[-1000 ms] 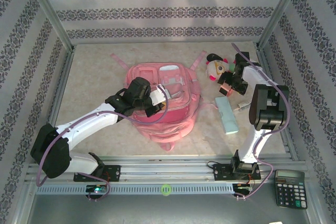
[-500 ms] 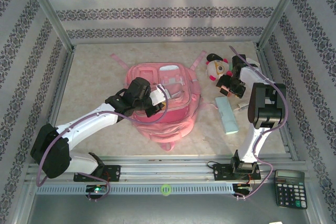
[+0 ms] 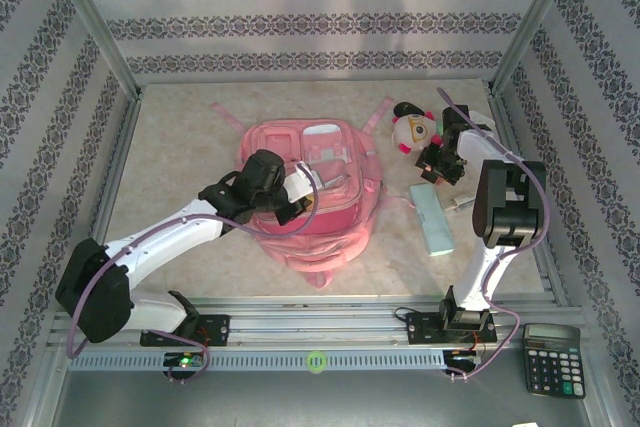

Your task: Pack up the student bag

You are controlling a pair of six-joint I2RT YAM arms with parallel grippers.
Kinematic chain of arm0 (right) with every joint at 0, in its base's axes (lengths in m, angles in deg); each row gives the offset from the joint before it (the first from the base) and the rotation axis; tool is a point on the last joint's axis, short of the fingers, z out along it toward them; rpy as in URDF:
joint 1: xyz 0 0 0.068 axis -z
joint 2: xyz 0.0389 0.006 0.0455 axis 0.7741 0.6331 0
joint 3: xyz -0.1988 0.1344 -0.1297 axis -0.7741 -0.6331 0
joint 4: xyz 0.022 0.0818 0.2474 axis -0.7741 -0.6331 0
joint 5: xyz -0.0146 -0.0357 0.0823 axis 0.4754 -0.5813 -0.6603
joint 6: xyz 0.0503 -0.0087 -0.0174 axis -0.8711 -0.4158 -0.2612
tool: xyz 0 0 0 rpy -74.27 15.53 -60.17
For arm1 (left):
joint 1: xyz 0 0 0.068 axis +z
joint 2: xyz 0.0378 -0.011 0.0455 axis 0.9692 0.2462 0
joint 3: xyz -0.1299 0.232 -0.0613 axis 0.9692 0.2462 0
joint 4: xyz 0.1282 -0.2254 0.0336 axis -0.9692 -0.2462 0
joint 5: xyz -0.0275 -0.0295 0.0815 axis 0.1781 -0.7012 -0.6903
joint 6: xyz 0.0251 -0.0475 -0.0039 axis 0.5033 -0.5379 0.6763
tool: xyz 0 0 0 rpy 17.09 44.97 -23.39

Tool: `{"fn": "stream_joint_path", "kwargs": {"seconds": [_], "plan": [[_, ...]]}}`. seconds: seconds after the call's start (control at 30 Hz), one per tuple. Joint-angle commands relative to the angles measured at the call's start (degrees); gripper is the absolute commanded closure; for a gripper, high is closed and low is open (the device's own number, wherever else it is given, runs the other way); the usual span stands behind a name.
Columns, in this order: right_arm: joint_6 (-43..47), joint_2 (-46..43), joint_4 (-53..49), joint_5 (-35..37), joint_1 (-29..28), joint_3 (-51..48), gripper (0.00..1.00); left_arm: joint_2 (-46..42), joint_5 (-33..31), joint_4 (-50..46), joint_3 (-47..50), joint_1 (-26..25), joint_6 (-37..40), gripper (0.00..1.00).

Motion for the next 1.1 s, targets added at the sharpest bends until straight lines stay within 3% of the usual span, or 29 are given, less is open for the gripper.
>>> {"fn": "stream_joint_path", "kwargs": {"seconds": [0.0,0.23,0.53,0.8,1.07], "plan": [[1.77,-4.07,0.92,1.13,0.01,-2.36,0.40,-3.40,0.20,2.98,0.59,0.62,-3.66,1.00],[5.02,-10.70,-0.09,-1.50,-0.58,-5.13,0.42,-5.52,-1.10,3.56,0.93,0.62,-7.64,1.00],[5.97,-28.19,-5.99,-3.06,-6.33,-11.81,0.43,-5.73,-3.55,2.41,-1.66,0.98,-13.96,1.00],[-2.25,-42.59,-11.55,-3.09,-21.37,-14.34,0.45,-5.57,-5.13,1.19,-4.87,1.43,-16.41,1.00],[-17.50,-45.99,-8.94,0.27,-40.96,-15.88,0.45,-5.48,-3.45,4.22,-6.15,2.24,-20.19,1.00]]}}
